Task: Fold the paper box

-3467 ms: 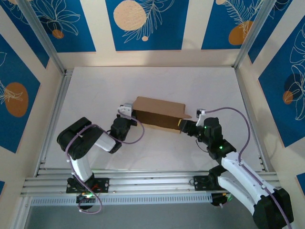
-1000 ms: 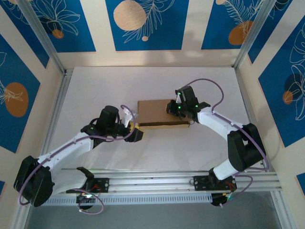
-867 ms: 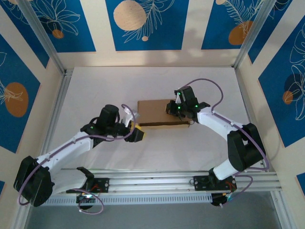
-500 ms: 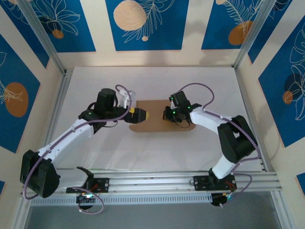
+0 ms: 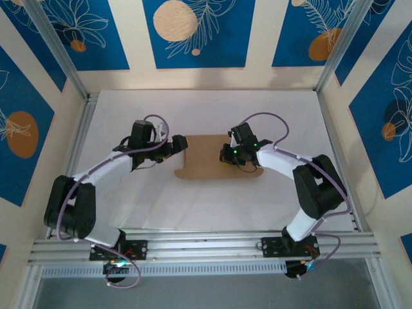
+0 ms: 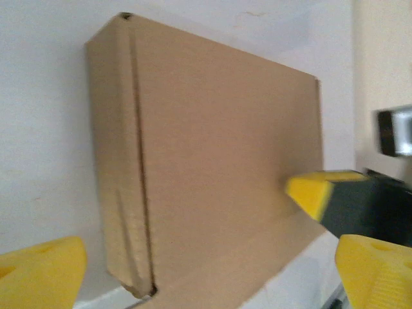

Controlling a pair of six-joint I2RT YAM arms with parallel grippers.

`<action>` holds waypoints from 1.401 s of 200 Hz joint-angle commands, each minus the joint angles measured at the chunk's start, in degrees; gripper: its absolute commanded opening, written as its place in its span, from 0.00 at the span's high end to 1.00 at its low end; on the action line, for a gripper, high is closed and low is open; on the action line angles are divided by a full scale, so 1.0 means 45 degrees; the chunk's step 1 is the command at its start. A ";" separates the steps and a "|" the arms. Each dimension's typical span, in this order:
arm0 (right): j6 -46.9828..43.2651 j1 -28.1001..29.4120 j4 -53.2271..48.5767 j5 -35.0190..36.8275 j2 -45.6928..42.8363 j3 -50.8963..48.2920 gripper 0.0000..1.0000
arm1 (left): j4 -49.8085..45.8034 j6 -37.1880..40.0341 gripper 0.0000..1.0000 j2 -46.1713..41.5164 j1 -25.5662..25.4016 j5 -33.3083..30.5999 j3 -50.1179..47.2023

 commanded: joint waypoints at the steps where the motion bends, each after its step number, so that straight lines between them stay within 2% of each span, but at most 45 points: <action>1: -0.0502 -0.0469 -0.0457 -0.0620 -0.1289 0.0176 0.99 | -0.1188 0.0841 0.07 0.0467 0.0038 -0.1426 0.0533; 15: -0.0655 -0.1113 -0.0742 -0.0738 -0.1535 0.0210 0.92 | -0.1222 0.0718 0.12 0.0862 0.0043 -0.1763 0.0493; 35: -0.0347 -0.2500 -0.0476 -0.1583 -0.1619 -0.0246 0.86 | -0.1342 0.0547 0.21 0.1755 0.0019 -0.1481 0.0714; 49: -0.0370 -0.3049 -0.0487 -0.1644 -0.1576 -0.0423 0.82 | -0.1373 0.0564 0.21 0.2116 0.0009 -0.1425 0.0787; 69: -0.0735 -0.3188 -0.1451 -0.0219 -0.1496 -0.0313 0.75 | -0.1489 0.0812 0.21 0.2330 -0.0049 -0.1381 0.0786; 81: -0.0937 -0.3173 -0.1848 0.0646 -0.1592 -0.0449 0.64 | -0.1767 0.0946 0.21 0.2342 -0.0089 -0.1434 0.0787; 97: -0.1038 -0.3216 -0.1853 0.1006 -0.1697 -0.0892 0.53 | -0.2146 0.1129 0.21 0.2318 -0.0205 -0.1684 0.0750; 116: -0.0997 -0.3231 -0.1767 0.1061 -0.1469 -0.1143 0.46 | -0.2229 0.1168 0.21 0.2354 -0.0301 -0.1742 0.0648; 152: -0.0718 -0.3352 -0.1224 0.0438 -0.0494 -0.1355 0.48 | -0.2243 0.1161 0.24 0.2715 -0.0401 -0.1781 0.0707; 192: -0.0583 -0.3218 -0.1212 0.0726 0.0174 -0.1331 0.61 | -0.2302 0.0986 0.31 0.3180 -0.0479 -0.2046 0.0747; 210: -0.0539 -0.3118 -0.1315 0.0770 0.0369 -0.1299 0.64 | -0.2393 0.0956 0.33 0.3408 -0.0518 -0.2026 0.0867; 248: -0.0484 -0.2897 -0.1401 0.0719 -0.0433 -0.1343 0.65 | -0.2997 0.1250 0.35 0.2007 -0.0519 -0.3514 0.0960; 280: -0.0272 -0.2822 -0.1806 0.0172 -0.1423 -0.0999 0.65 | -0.3597 0.1632 0.33 0.0964 -0.0460 -0.4131 0.1609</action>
